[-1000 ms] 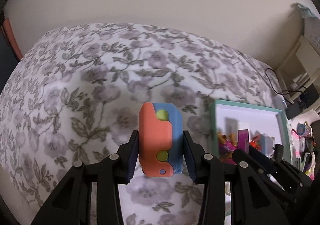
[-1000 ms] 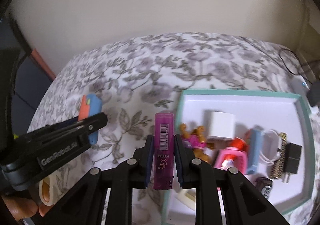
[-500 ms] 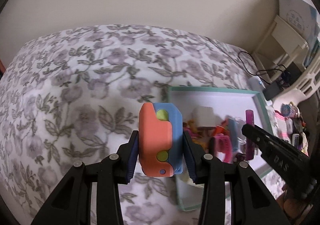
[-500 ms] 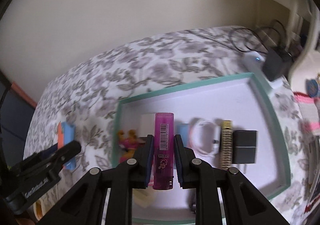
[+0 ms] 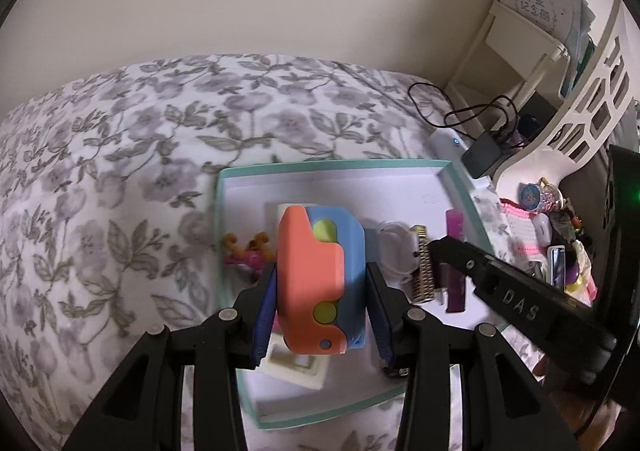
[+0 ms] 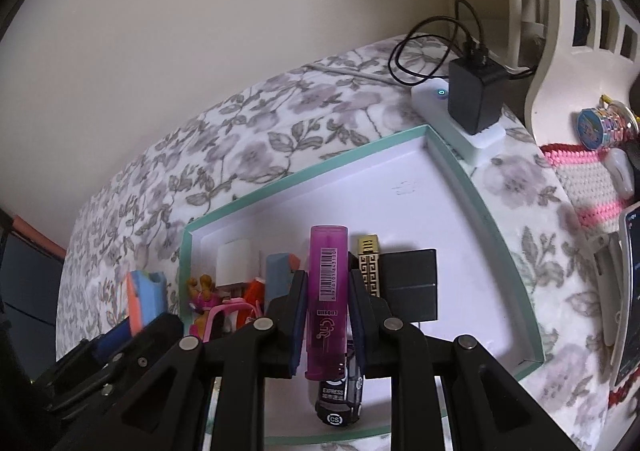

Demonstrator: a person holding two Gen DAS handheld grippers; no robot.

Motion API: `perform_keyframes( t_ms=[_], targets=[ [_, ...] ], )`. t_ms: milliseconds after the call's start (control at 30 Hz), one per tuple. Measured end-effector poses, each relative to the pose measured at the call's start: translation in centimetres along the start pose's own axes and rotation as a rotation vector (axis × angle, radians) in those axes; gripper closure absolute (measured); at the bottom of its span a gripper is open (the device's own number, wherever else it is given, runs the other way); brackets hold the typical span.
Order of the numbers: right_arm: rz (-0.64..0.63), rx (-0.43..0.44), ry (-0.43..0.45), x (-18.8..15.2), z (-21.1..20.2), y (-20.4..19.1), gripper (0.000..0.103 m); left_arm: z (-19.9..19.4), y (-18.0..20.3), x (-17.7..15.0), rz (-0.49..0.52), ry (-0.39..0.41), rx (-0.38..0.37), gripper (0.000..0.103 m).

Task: Organize rigid objects
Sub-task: 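Lower the block and purple tube into the tray and open both tools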

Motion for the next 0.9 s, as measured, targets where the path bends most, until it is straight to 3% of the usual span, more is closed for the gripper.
perform_keyframes(
  t_ms=[900],
  targets=[
    [-0.008,0.013,-0.054,-0.8,1.3,0.3,0.082,1.2,0.4,0.4,0.022,0.019,0.002,0.059]
  ],
)
Point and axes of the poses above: each gripper's, at about its wrist camera, not at the fingertips, and z roughly the way its jaws point, y to its right, x to its top, the point moved 9 cm from there along z, roughly the way its jaws point, and after that the axes turned 8 degrees about -x, right-handed, at the moved point
